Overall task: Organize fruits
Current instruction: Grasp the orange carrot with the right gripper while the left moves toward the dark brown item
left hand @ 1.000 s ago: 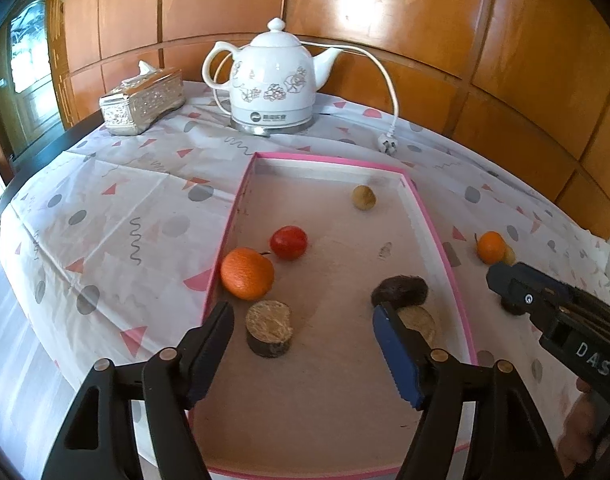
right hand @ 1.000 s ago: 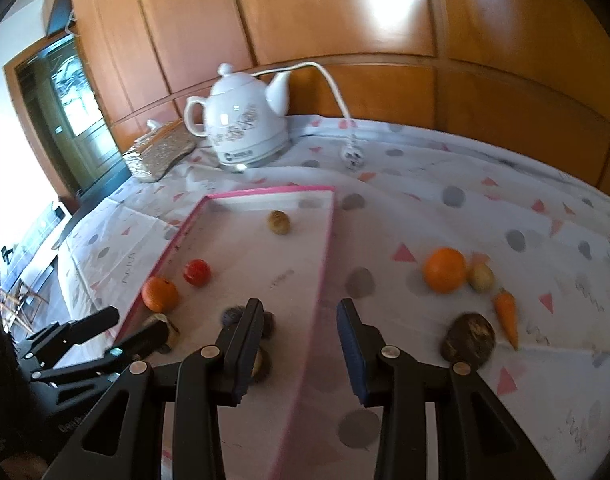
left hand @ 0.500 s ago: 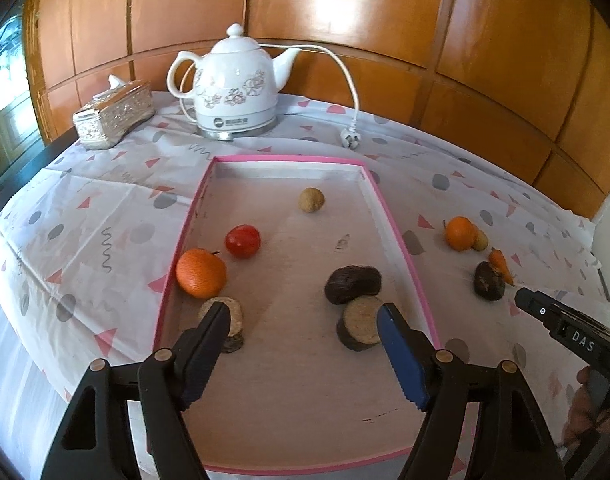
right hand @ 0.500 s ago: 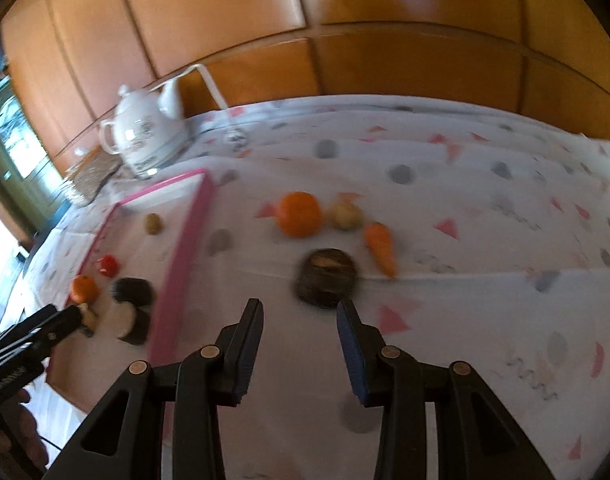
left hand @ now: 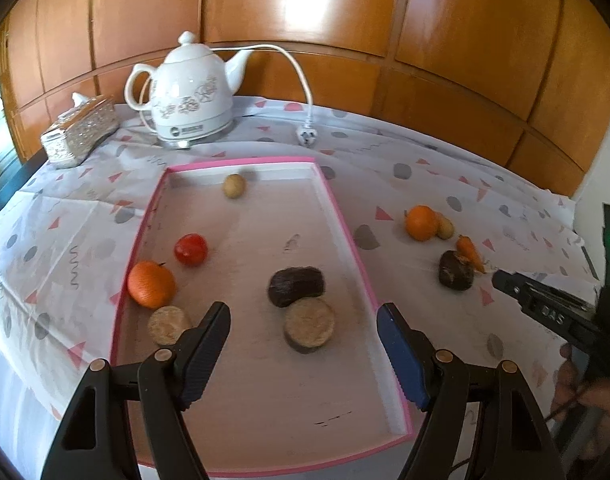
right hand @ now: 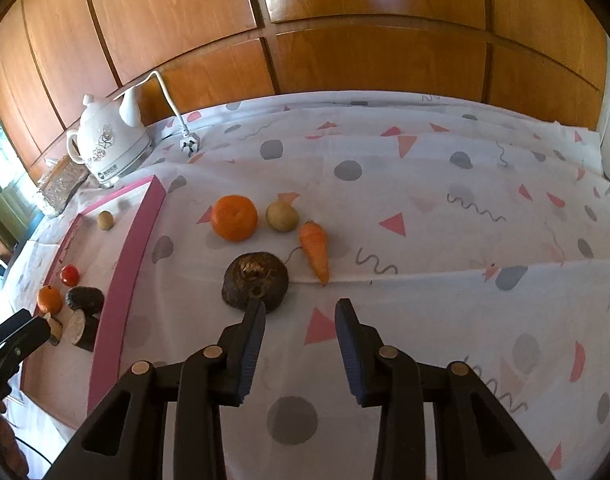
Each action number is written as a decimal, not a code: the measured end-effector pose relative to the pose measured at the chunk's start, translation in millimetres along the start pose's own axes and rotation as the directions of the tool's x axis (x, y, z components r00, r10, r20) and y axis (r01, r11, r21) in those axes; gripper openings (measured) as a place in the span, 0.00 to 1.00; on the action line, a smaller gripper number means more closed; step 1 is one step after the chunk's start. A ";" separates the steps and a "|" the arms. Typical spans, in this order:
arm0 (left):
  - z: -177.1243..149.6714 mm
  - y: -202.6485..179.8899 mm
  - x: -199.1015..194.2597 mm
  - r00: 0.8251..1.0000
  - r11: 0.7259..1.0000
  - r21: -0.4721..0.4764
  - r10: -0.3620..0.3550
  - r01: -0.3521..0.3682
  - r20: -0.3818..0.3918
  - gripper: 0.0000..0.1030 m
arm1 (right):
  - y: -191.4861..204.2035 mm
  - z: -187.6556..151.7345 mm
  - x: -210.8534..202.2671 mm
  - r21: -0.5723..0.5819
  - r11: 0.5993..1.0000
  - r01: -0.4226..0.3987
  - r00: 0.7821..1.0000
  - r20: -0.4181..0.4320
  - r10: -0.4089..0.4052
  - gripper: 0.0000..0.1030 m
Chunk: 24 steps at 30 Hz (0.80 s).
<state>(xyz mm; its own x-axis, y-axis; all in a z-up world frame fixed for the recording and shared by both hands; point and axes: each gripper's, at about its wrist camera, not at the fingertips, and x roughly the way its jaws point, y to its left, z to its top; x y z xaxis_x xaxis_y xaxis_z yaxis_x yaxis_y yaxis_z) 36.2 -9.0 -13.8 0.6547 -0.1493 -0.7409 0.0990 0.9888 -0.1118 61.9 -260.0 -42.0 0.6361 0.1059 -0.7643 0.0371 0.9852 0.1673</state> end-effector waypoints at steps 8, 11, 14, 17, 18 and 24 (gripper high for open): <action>11.0 -15.3 3.9 0.999 0.999 0.019 -0.032 0.032 0.010 0.73 | -3.2 20.7 18.5 -0.032 0.999 0.012 1.000 -0.011 -0.012 0.28; 14.3 -20.3 8.1 0.999 0.999 0.023 -0.047 0.047 0.002 0.73 | -4.0 28.0 28.3 -0.036 0.999 0.015 1.000 -0.020 -0.016 0.26; 15.8 -27.1 11.0 0.998 0.997 0.034 -0.068 0.068 -0.006 0.73 | -5.1 35.0 41.8 -0.044 0.999 0.015 0.999 -0.047 -0.018 0.24; 16.9 -34.3 15.3 0.996 0.995 0.045 -0.087 0.087 -0.018 0.73 | -5.7 39.6 52.9 -0.045 0.999 -0.002 0.998 -0.070 -0.001 0.24; 17.6 -36.6 17.0 0.995 0.994 0.047 -0.095 0.095 -0.022 0.73 | -5.6 40.7 55.5 -0.048 0.999 -0.006 0.997 -0.074 0.002 0.24; 21.8 -49.4 23.7 0.992 0.990 0.068 -0.125 0.127 -0.028 0.73 | -6.7 43.5 70.2 -0.055 0.998 -0.011 0.994 -0.105 0.005 0.19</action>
<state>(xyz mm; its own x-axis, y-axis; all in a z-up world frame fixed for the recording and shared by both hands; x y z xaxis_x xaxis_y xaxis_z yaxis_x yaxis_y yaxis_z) 63.1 -61.3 -11.4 0.6164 -0.2717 -0.7391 0.2317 0.9596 -0.1595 139.8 -264.9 -69.7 0.5517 0.1249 -0.8246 -0.0127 0.9899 0.1414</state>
